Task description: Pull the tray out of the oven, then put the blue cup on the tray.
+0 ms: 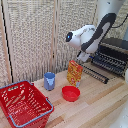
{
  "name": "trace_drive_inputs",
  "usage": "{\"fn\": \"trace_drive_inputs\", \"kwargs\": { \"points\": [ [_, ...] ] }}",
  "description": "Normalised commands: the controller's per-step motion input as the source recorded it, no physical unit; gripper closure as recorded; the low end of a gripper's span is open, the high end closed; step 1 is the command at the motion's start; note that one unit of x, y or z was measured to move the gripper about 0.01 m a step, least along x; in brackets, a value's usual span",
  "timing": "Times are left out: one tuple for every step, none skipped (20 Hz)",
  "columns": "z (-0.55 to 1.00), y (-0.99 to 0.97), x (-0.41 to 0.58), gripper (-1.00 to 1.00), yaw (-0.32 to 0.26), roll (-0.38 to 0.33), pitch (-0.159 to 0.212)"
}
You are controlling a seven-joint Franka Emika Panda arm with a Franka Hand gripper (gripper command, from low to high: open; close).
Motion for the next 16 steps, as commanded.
{"fn": "trace_drive_inputs", "kwargs": {
  "points": [
    [-0.26,-0.59,0.0,-1.0,0.0,-0.126,0.035],
    [-0.36,-0.59,0.0,-1.0,0.0,-0.09,0.023],
    [-0.37,-0.53,0.0,-1.0,0.0,-0.073,0.032],
    [-0.36,-0.52,0.0,-1.0,0.0,-0.048,0.036],
    [-0.31,-0.5,0.0,-1.0,0.0,-0.043,0.027],
    [-0.31,-0.51,0.0,-1.0,0.0,-0.012,0.018],
    [-0.29,-0.55,0.0,-1.0,0.0,-0.004,0.009],
    [-0.28,-0.55,0.0,-1.0,0.0,0.0,0.008],
    [-0.23,-0.58,0.0,-1.0,0.0,0.0,0.0],
    [-0.2,-0.59,0.0,-1.0,0.0,0.0,0.0],
    [-0.1,-0.59,0.0,-1.0,0.0,0.0,0.0],
    [-0.01,-0.64,0.0,-1.0,0.0,0.009,0.0],
    [0.0,-0.6,0.0,-1.0,0.0,0.006,-0.001],
    [0.0,-0.64,0.0,-1.0,0.0,0.018,-0.015],
    [0.01,-0.61,0.0,-1.0,0.0,0.006,-0.017],
    [0.03,-0.61,0.0,-1.0,-0.004,0.01,-0.01]
  ]
}}
